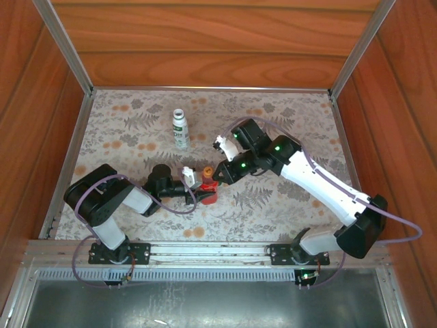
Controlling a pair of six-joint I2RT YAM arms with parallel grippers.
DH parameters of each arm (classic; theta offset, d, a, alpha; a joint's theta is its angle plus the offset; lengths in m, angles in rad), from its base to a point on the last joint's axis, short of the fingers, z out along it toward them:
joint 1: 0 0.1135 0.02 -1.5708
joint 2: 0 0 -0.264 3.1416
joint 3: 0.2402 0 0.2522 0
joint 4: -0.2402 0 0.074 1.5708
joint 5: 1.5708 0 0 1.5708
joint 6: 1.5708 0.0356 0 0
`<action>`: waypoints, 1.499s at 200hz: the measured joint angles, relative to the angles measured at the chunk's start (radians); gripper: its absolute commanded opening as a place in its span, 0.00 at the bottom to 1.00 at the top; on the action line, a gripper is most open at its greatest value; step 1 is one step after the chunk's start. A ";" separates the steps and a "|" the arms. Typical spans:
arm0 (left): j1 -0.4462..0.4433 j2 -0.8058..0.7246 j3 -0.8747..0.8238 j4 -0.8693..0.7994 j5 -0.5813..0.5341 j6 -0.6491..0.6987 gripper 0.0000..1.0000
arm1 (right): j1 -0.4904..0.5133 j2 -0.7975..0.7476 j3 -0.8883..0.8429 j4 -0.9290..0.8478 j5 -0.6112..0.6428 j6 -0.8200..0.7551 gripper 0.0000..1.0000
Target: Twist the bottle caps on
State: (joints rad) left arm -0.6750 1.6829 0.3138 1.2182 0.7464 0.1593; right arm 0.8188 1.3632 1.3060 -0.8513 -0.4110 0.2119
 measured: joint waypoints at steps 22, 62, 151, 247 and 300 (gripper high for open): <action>0.000 0.000 0.000 0.000 0.000 0.000 0.53 | -0.001 -0.009 0.005 0.005 0.020 0.011 0.27; 0.000 0.000 0.000 0.000 0.000 0.000 0.53 | -0.010 0.045 0.098 0.010 0.060 -0.006 0.30; 0.000 0.000 0.000 -0.001 0.001 0.002 0.53 | -0.016 0.118 0.111 0.003 0.029 -0.063 0.18; 0.000 -0.003 0.000 -0.001 -0.009 -0.002 0.53 | -0.002 -0.037 -0.021 0.053 0.016 -0.030 0.25; 0.000 -0.003 0.000 -0.002 -0.009 -0.002 0.53 | -0.024 0.084 0.122 0.045 0.065 -0.090 0.30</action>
State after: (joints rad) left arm -0.6750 1.6802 0.3138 1.2160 0.7372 0.1574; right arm 0.7948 1.4475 1.4284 -0.8066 -0.3458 0.1219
